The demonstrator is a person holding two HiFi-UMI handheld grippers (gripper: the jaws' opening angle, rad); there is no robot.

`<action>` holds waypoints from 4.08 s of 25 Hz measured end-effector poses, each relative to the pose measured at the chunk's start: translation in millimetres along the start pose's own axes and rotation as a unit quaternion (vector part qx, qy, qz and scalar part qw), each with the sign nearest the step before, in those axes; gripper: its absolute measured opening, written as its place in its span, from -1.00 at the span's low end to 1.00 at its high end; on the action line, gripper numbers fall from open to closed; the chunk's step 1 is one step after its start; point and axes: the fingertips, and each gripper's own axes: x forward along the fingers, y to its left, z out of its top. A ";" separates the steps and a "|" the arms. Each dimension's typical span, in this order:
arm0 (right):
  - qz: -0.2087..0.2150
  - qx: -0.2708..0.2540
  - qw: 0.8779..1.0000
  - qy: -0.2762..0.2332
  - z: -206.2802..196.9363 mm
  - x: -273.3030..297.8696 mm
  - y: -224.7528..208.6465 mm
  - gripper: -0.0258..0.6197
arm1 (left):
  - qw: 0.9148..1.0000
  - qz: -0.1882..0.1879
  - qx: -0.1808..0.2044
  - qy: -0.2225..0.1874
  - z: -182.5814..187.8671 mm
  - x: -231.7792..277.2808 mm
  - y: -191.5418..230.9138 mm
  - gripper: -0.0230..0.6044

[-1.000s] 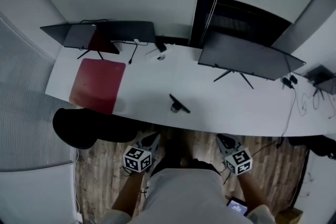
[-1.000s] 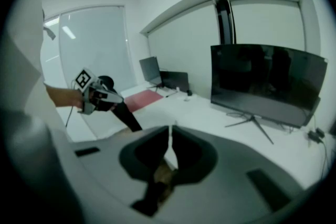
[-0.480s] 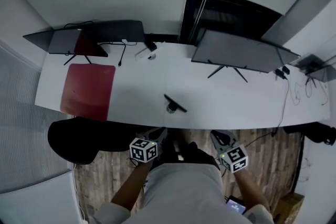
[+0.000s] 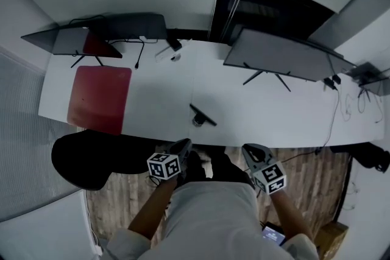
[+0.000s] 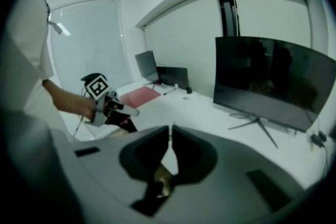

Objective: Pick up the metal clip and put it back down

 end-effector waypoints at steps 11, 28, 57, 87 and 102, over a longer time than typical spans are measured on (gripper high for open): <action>0.067 -0.001 0.997 0.038 -6.3 51.7 -36.0 -0.80 | 0.996 0.055 -0.068 0.003 -8.4 40.0 29.5 -0.73; 0.163 -0.014 0.983 0.089 -19.0 111.9 -72.3 -0.81 | 0.968 0.076 -0.240 -0.011 -38.5 118.3 85.8 -0.29; 0.197 0.017 0.974 0.113 -50.4 141.6 -101.9 -0.80 | 0.939 0.081 -0.334 -0.030 -47.4 167.2 122.9 -0.67; 0.157 0.085 0.982 0.063 -43.6 100.6 -149.1 -0.80 | 0.965 0.065 -0.253 0.005 -6.6 163.9 38.8 -0.82; 0.055 0.134 0.989 0.011 -18.4 62.2 -175.0 -0.81 | 0.985 -0.018 -0.163 0.050 42.4 145.4 -44.0 -0.82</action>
